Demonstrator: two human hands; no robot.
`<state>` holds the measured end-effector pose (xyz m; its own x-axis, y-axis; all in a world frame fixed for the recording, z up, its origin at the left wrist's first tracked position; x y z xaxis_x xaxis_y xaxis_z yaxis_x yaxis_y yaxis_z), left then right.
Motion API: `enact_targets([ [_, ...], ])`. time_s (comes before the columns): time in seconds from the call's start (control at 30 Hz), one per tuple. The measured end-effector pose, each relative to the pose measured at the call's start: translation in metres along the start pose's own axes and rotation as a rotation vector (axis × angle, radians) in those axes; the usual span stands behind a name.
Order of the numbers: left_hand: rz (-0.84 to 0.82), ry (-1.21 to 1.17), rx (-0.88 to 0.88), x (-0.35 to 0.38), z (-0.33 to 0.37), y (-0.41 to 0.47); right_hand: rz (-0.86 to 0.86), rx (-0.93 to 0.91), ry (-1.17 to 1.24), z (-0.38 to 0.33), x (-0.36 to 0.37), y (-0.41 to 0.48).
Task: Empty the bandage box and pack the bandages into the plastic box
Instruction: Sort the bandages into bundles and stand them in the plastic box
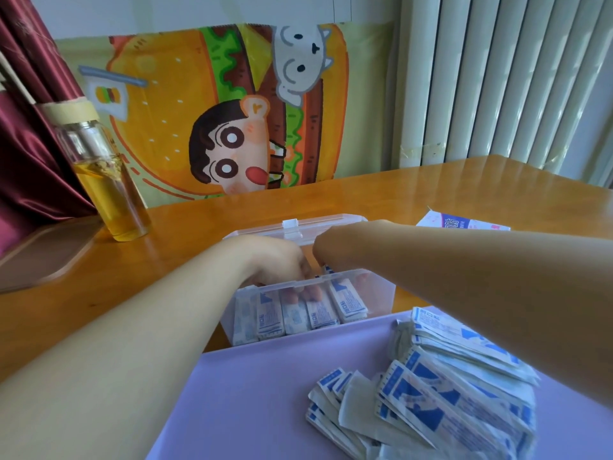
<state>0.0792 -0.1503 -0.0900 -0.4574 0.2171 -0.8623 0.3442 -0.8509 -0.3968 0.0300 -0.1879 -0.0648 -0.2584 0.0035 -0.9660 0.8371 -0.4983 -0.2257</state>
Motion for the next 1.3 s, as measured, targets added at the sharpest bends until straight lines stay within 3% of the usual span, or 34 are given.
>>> enact_targets([
  [0.27,-0.008,-0.02,0.02,0.001,0.008,-0.003,0.055,0.043,0.041,0.003,-0.005,0.002],
  [0.47,0.001,0.035,0.023,-0.002,0.012,-0.006,0.172,-0.051,-0.081,0.004,-0.017,0.007],
  [0.57,0.127,0.091,0.024,-0.018,0.013,-0.013,0.245,-0.046,-0.041,0.007,-0.034,-0.008],
  [0.8,0.614,-0.077,0.058,-0.066,0.023,-0.076,0.748,0.026,0.202,0.024,-0.086,-0.084],
  [0.9,0.816,-0.078,0.192,-0.07,0.039,-0.128,0.741,-0.045,0.319,0.02,-0.074,-0.131],
  [0.97,0.787,-0.042,0.262,-0.051,0.047,-0.156,0.604,-0.108,0.343,0.008,-0.049,-0.162],
  [1.1,0.493,-0.04,0.315,0.015,0.049,-0.188,0.3,-0.156,0.298,-0.015,0.012,-0.206],
  [1.2,0.329,0.029,0.329,0.062,0.052,-0.2,0.244,-0.127,0.256,-0.02,0.042,-0.222],
  [1.3,0.285,0.121,0.327,0.086,0.056,-0.203,0.253,-0.101,0.199,-0.019,0.054,-0.221],
])
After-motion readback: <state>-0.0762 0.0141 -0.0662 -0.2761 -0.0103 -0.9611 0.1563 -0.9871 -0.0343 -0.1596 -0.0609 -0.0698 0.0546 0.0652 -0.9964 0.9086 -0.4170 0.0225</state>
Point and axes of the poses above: each hand's wrist, its own y-axis towards the middle knuckle, its own x-axis out of the palm, z = x × y, the point moved 9 cm from there along y, towards the middle knuckle, and after that the axes turned 8 degrees about z, right-handed, at the moved point
